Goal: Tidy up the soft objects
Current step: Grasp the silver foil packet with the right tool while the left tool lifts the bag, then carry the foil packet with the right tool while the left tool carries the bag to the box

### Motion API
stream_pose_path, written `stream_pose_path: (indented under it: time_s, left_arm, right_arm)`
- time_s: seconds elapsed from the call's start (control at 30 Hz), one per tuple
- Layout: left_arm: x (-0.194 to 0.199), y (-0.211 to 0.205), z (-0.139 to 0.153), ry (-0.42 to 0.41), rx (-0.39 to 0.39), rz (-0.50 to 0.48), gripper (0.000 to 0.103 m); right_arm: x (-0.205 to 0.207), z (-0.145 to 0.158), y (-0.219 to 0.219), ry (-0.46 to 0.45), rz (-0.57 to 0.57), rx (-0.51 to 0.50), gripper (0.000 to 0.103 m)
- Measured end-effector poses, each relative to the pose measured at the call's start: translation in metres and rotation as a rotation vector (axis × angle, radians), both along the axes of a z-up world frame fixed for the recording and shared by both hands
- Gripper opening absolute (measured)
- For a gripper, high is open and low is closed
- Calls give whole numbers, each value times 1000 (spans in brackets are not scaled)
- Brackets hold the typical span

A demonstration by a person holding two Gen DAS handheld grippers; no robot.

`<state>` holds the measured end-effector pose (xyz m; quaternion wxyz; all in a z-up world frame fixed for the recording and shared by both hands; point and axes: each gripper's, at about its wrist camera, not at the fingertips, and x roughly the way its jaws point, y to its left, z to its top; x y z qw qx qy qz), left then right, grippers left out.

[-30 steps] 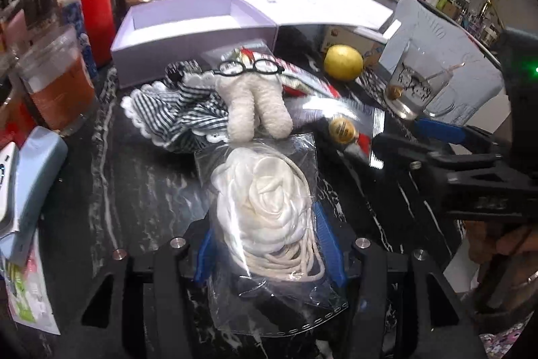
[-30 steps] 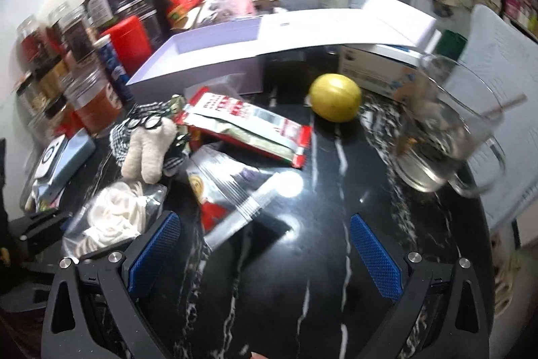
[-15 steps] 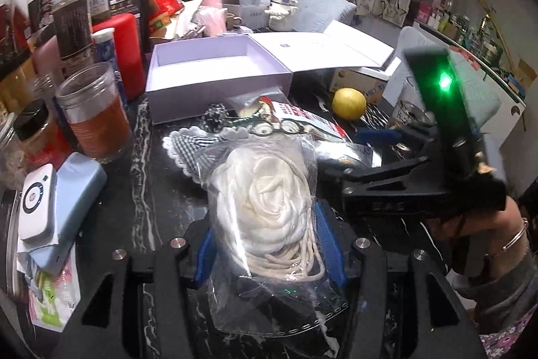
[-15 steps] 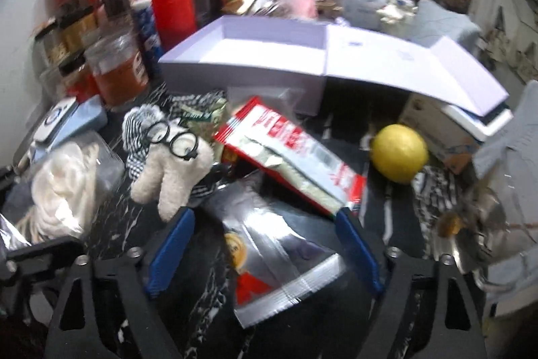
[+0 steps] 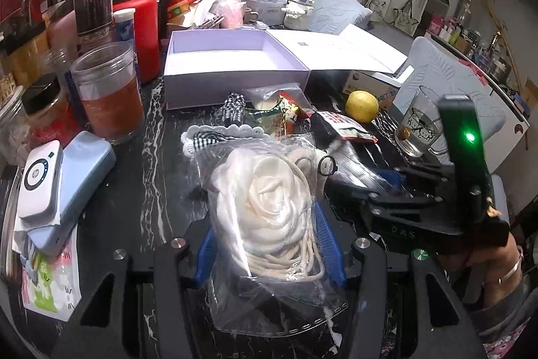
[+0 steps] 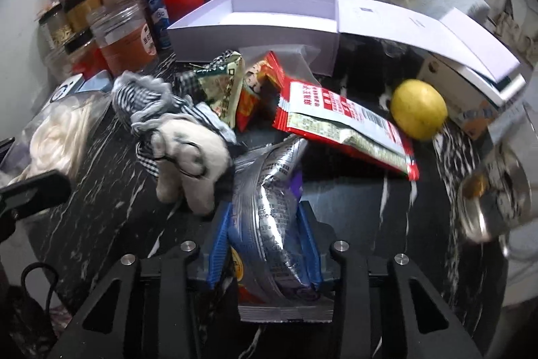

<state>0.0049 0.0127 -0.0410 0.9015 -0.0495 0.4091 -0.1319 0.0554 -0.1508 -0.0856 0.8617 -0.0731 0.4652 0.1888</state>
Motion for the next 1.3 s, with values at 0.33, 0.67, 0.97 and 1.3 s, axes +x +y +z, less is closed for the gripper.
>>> stream_pose_path:
  time_s: [0.33,0.67,0.97,1.3]
  left_arm:
    - [-9,4,-4,-4,-22,-3,53]
    - [-17,3,-7,-3,-12,-7,53]
    - [-17,1,-9,6,1,-5,53]
    - [-14,2,-1,-18,-4,-19,53]
  right_arm:
    - [-49,5,-23,10,-88,80,38]
    - [-65,-2,-22,-30,-130,-4,64]
    - [-67,-14,-25,-12,-141,-27,48]
    - [-67,2,-37,-11,-192,120,43]
